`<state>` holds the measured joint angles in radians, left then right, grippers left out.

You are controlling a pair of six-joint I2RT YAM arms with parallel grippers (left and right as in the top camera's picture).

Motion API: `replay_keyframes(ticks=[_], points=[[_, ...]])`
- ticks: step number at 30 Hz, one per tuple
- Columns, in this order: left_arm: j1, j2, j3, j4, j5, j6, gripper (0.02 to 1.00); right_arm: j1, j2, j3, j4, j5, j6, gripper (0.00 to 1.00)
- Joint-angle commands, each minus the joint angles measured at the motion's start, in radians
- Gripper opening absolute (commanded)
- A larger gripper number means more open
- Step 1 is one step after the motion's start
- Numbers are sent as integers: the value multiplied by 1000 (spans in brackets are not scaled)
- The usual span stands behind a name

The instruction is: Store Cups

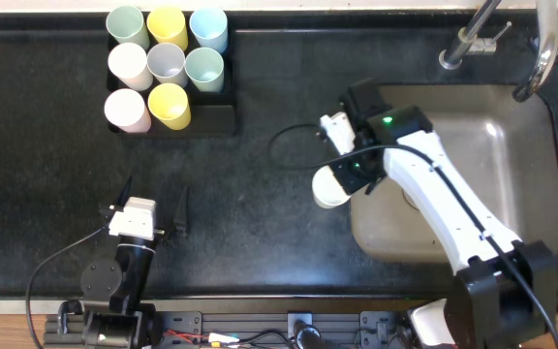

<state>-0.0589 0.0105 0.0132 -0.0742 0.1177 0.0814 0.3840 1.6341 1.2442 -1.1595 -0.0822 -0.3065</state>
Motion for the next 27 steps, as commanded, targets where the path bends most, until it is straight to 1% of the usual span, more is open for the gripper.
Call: replay_keyframes(ticks=[1,3,5,8,14,16,17,18,19,21,24,27], points=[[-2,-8,-5,2,10,-6,998,43,19,138,-46,1,43,42],[-2,-8,-5,2,10,-6,998,51,19,254,-80,26,66,42],[-2,-8,-5,2,10,-6,998,61,23,396,-103,60,119,42],[-2,-8,-5,2,10,-6,998,80,70,612,-160,66,129,42],[-2,-8,-5,2,10,-6,998,156,396,1188,-458,87,127,42],[-2,-8,-5,2,10,-6,998,183,509,1369,-529,113,132,42],[-2,-8,-5,2,10,-6,998,195,547,1422,-530,135,138,42],[-2,-8,-5,2,10,-6,998,209,577,1460,-528,167,142,45],[-2,-8,-5,2,10,-6,998,223,602,1481,-525,171,142,45],[-2,-8,-5,2,10,-6,998,248,637,1489,-524,154,129,42],[-2,-8,-5,2,10,-6,998,278,672,1489,-507,149,128,42],[-2,-8,-5,2,10,-6,998,294,684,1489,-460,115,131,45]])
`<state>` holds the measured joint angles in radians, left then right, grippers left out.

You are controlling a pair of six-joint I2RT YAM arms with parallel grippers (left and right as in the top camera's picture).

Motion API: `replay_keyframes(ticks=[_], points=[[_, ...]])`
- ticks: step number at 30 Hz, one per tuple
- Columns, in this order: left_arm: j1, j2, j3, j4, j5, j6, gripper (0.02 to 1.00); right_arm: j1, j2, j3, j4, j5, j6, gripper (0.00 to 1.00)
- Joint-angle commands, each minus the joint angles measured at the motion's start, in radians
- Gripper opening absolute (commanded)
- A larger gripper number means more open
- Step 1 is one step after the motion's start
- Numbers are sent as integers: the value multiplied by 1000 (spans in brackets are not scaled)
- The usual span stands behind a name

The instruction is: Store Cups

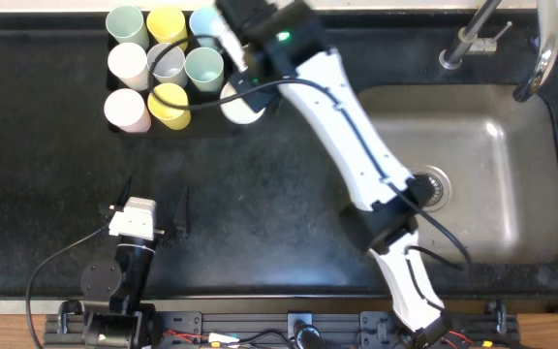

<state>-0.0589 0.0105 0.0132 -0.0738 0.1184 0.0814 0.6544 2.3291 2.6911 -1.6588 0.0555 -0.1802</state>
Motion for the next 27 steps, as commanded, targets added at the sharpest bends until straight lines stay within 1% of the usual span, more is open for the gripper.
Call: replay_keyframes(ticks=[1,4,10,27], points=[[-2,-8,-5,2,10,-6,998,26,-11,42,56,-39,5,42],[-2,-8,-5,2,10,-6,998,28,-10,37,96,-67,9,45],[-2,-8,-5,2,10,-6,998,30,14,25,134,-73,23,42],[-2,-8,-5,2,10,-6,998,47,119,25,149,-73,20,42]])
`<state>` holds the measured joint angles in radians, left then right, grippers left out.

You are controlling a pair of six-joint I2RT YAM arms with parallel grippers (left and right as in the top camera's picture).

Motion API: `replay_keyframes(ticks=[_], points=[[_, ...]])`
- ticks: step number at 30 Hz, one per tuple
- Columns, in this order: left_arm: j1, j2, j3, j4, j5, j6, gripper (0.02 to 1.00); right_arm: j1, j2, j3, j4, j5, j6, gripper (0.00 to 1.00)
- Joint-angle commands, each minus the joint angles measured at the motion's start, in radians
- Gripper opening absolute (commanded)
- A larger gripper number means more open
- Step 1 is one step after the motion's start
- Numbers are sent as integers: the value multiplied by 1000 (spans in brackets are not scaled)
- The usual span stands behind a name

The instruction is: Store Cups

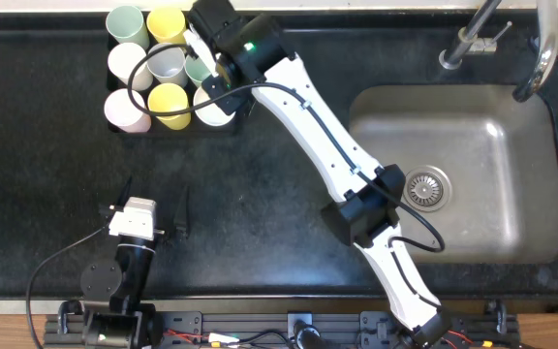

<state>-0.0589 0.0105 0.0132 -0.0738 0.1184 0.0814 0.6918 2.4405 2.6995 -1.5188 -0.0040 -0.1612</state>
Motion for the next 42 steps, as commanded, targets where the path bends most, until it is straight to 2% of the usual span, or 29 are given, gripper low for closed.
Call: replay_keyframes(ticks=[1,42], points=[[-2,-8,-5,2,10,-6,998,9,11,16,11,-14,1,45],[-2,-8,-5,2,10,-6,998,8,124,11,50,5,-50,45]])
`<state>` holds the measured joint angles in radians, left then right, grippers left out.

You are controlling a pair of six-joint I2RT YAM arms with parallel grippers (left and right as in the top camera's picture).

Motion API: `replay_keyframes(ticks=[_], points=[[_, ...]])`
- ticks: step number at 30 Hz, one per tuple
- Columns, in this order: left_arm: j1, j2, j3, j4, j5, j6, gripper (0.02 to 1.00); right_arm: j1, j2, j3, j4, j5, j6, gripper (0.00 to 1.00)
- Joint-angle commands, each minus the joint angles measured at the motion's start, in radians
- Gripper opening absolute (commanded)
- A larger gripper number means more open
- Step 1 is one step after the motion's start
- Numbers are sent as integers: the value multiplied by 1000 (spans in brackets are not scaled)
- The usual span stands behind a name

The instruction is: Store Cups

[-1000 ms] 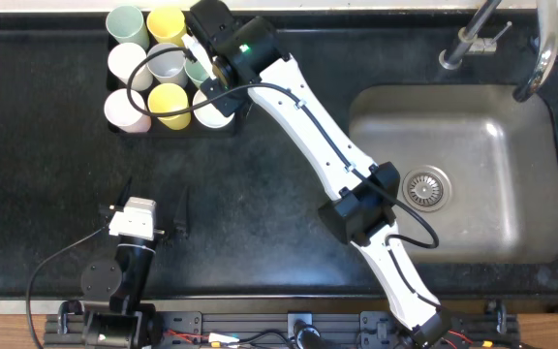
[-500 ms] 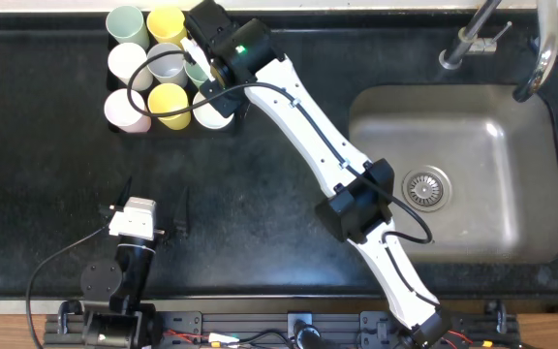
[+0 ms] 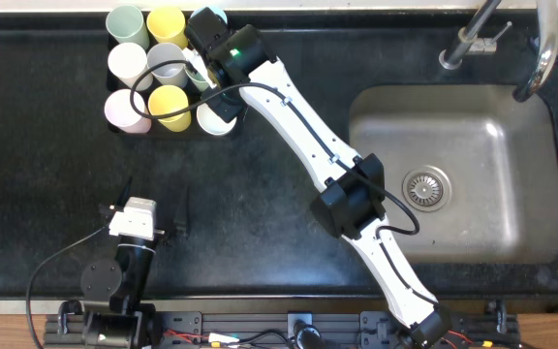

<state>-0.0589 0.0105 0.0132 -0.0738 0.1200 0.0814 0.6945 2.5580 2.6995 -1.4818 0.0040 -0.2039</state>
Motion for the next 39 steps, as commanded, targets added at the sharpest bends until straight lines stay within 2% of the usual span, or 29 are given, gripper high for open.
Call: replay_keyframes(ticks=[1,3,4,7,10,11,13,17,21,25,31,35,39], points=[[-2,-8,-5,2,8,-6,998,4,6,11,16,-3,-11,45],[-2,-8,-5,2,8,-6,998,3,6,11,21,1,-14,45],[-2,-8,-5,2,8,-6,998,3,6,11,21,7,-14,95],[-2,-8,-5,2,8,-6,998,3,6,11,21,31,-14,617],[-2,-8,-5,2,8,-6,998,3,6,11,21,39,-14,750],[-2,-8,-5,2,8,-6,998,3,6,11,21,42,-13,860],[-2,-8,-5,2,8,-6,998,3,6,11,21,42,-14,998],[-2,-8,-5,2,8,-6,1000,3,6,11,21,48,-13,998],[-2,-8,-5,2,8,-6,998,-4,-25,16,14,101,-7,996],[-2,-8,-5,2,8,-6,998,-30,-108,20,-20,103,8,998],[-2,-8,-5,2,8,-6,998,-124,-302,19,-117,107,131,998],[-2,-8,-5,2,8,-6,998,-209,-395,-19,-180,220,155,996],[-2,-8,-5,2,8,-6,998,-287,-566,-280,-193,252,220,996]])
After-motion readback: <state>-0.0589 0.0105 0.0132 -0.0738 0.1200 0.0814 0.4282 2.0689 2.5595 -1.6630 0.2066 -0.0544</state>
